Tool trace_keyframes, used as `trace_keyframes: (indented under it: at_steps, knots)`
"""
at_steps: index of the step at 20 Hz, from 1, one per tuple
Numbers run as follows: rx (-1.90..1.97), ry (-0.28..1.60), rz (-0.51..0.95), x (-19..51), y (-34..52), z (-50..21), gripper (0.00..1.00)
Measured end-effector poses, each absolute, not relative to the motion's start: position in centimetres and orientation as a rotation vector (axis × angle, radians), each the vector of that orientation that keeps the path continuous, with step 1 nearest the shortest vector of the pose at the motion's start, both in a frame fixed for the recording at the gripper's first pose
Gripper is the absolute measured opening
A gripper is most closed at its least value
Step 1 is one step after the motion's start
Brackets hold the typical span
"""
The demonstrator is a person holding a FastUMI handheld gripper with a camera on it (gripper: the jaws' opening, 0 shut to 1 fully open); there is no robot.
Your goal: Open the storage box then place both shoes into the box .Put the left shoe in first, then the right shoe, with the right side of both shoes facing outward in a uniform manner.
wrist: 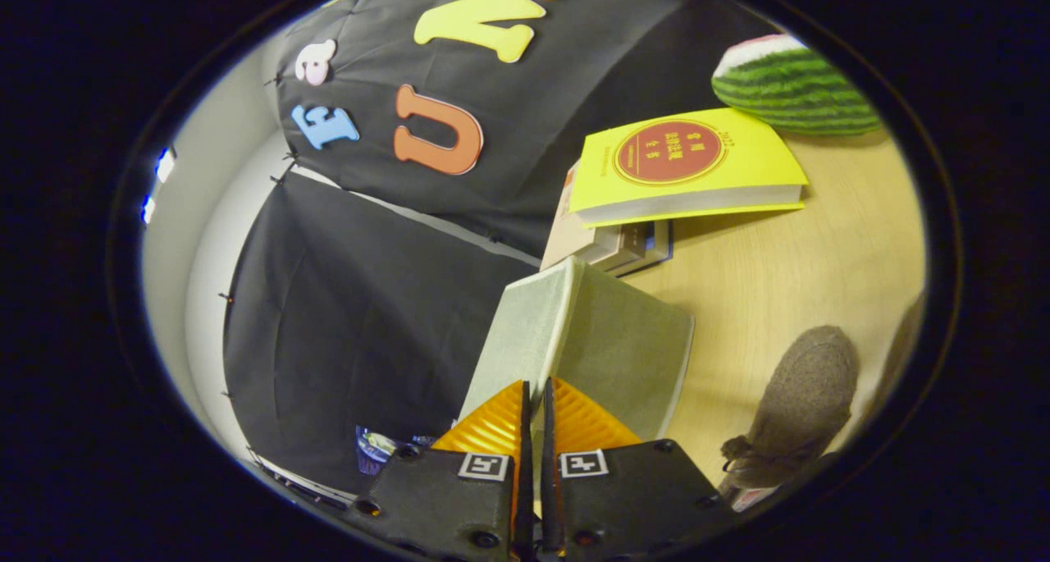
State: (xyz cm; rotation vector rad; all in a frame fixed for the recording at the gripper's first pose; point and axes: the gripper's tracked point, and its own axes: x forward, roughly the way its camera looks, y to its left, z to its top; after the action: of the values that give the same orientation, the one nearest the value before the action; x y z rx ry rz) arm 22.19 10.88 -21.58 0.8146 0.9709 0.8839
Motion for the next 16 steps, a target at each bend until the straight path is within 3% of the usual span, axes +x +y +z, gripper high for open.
trace_keyframes:
  at_steps: [8,16]
  knots:
    - [0.747,0.885,0.877,21.2,12.7,-14.6,0.06]
    - [0.672,0.843,0.876,19.9,19.8,-9.3,0.06]
